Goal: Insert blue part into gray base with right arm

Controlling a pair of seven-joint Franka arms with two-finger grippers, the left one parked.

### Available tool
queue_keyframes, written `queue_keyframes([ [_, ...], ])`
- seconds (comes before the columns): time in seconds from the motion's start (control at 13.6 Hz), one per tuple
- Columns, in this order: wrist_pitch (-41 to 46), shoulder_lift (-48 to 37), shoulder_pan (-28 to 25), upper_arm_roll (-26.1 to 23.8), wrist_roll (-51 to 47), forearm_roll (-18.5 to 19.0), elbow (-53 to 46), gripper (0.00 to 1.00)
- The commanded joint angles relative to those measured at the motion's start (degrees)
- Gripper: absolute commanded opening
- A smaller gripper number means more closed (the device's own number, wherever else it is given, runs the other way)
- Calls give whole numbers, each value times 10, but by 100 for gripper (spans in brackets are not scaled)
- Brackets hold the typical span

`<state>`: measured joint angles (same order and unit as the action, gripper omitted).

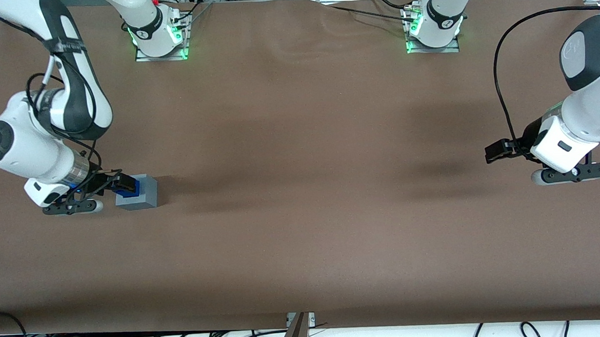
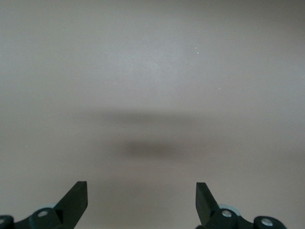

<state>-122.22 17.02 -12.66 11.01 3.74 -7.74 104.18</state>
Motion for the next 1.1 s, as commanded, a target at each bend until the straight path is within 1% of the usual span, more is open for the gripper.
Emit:
queue_keyframes([
  [0.0,71,-79,-1,-2,-12,4,-7,99],
  [0.07,105,-108,-1,-1,-13,4,-7,99],
  [0.29,200,-194,-1,-1,-16,43,-7,99],
  [0.37,220,-208,-1,1,-16,46,-7,99],
  [0.59,234,-204,0,3,-13,46,-39,99],
  [0.73,261,-194,0,2,-13,47,-65,99],
  [1.03,271,-194,1,2,-13,48,-68,99],
])
